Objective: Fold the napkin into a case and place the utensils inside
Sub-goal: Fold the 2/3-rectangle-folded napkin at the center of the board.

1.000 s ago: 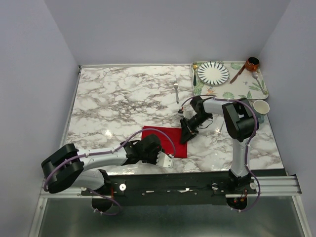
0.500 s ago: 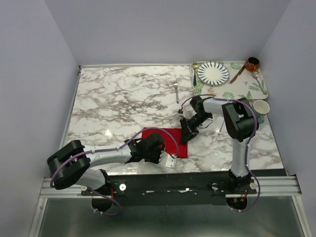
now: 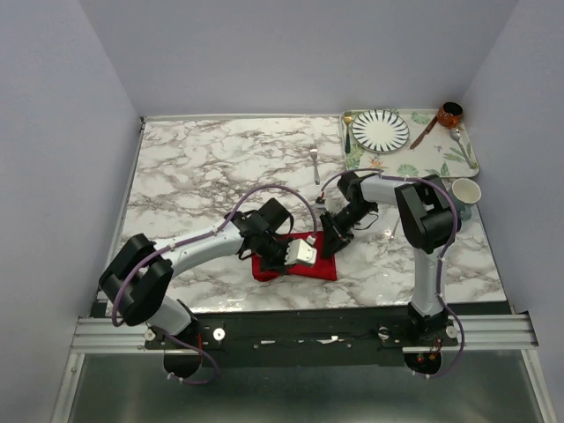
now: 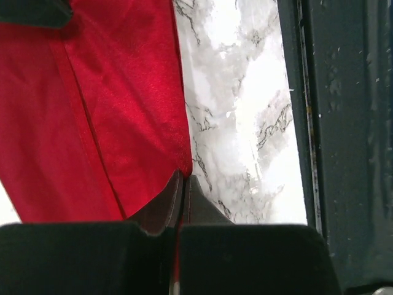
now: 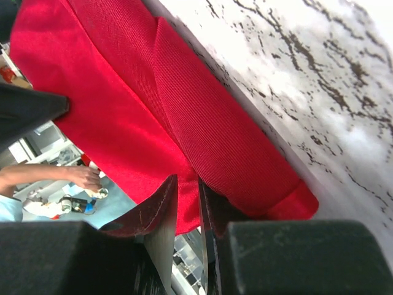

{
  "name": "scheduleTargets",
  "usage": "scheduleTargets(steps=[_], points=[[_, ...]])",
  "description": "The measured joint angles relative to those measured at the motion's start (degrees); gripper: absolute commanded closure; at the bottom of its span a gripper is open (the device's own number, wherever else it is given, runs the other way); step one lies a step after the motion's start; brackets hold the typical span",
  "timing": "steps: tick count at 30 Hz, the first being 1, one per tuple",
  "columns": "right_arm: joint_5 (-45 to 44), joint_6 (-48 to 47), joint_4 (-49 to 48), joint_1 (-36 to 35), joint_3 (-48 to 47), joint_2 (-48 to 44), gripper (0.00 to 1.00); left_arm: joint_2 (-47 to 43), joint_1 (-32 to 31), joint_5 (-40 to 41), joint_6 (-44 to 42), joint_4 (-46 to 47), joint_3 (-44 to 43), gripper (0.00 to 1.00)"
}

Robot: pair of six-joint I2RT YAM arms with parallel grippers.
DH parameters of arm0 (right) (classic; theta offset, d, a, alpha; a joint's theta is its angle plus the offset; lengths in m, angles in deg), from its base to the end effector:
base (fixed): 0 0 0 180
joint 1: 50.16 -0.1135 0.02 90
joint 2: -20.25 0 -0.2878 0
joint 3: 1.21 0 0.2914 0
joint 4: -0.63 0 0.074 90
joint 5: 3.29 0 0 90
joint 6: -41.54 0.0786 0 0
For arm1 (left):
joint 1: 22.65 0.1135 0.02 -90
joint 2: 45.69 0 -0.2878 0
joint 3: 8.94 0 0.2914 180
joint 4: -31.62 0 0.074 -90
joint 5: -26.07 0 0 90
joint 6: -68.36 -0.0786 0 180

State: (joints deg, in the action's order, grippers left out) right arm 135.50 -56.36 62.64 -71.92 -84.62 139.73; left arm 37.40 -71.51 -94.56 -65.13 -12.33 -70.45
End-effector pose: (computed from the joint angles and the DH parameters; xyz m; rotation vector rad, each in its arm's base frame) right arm 0.3305 0.1956 0.0679 0.5995 -2.5978 -1.1769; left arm 0.1771 -0.2636 0.1631 2.0179 1.7190 -0.7507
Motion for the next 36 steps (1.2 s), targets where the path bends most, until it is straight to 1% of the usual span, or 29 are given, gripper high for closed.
scheduleTargets(steps=[1, 8, 15, 21, 27, 33, 36], points=[[-0.02, -0.11, 0.09, 0.00, -0.02, 0.00, 0.71, 1.90, 2.03, -2.21, -0.09, -2.01, -1.90, 1.00], [-0.85, -0.98, 1.03, -0.02, -0.66, 0.02, 0.71, 10.75, 10.25, -11.85, -0.15, -10.40, -10.43, 1.00], [-1.57, -1.60, 2.16, -0.04, -1.53, 0.42, 0.71, 17.29, 15.21, -16.81, 1.36, -14.84, -17.62, 1.00], [-1.90, -2.12, 3.26, -0.04, -2.45, 0.96, 0.71, 22.40, 17.29, -18.29, 3.19, -16.48, -22.99, 1.00], [-2.60, -2.62, 4.61, -0.04, -3.72, 1.53, 0.71, 29.53, 18.43, -19.23, 5.27, -17.14, -27.96, 1.00], [-4.24, -3.10, 5.46, -0.04, -5.62, 1.46, 0.66, 35.43, 19.67, -20.37, 6.73, -18.05, -29.27, 1.00], [-5.33, -2.93, 5.42, -0.02, -6.58, 0.33, 0.65, 36.22, 19.89, -21.14, 7.15, -18.73, -30.01, 1.00]])
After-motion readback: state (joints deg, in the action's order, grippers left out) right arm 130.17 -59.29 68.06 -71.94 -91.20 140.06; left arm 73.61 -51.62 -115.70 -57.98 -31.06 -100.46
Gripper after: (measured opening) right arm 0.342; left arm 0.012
